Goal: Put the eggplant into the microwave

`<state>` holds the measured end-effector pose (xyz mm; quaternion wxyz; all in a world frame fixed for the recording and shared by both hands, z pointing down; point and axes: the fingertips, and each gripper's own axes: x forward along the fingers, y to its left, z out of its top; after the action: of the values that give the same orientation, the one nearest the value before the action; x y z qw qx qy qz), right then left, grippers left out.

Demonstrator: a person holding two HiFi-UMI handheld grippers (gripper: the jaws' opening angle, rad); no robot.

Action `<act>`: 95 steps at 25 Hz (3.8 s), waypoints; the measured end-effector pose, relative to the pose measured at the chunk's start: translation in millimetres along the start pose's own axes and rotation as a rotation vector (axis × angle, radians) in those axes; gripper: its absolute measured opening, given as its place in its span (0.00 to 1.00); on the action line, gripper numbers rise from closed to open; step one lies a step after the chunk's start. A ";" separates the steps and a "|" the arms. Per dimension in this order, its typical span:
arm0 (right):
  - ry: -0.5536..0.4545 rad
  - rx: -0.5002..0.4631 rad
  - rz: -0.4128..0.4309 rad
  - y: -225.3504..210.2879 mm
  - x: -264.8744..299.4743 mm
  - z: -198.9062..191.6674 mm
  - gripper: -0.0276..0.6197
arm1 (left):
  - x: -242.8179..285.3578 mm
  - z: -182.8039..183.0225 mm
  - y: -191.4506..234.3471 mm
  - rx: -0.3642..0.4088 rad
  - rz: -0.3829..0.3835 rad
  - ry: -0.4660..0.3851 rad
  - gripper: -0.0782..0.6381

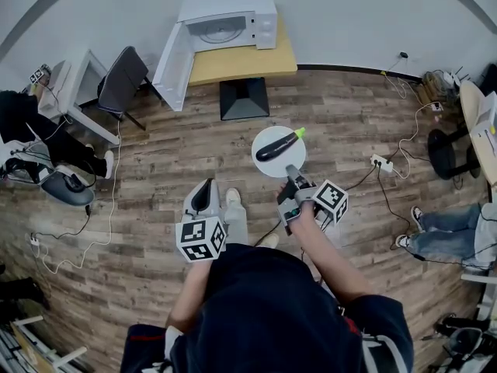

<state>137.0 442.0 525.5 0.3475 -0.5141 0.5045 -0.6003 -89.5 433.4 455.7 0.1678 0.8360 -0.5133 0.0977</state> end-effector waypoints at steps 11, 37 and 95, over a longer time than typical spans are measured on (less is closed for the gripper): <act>0.003 -0.010 -0.004 15.6 66.5 7.2 0.07 | 52.8 19.4 39.4 -0.016 0.002 0.002 0.13; -0.025 0.000 -0.004 90.9 275.2 12.9 0.08 | 213.7 121.4 170.0 0.003 -0.046 0.004 0.13; 0.214 -0.048 -0.102 131.6 570.5 146.9 0.08 | 506.6 205.6 204.7 -0.059 0.056 0.082 0.13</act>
<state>134.7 -161.3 545.2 0.2483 -0.4801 0.5263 -0.6564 -43.7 -148.3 472.4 0.2106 0.8113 -0.5317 0.1213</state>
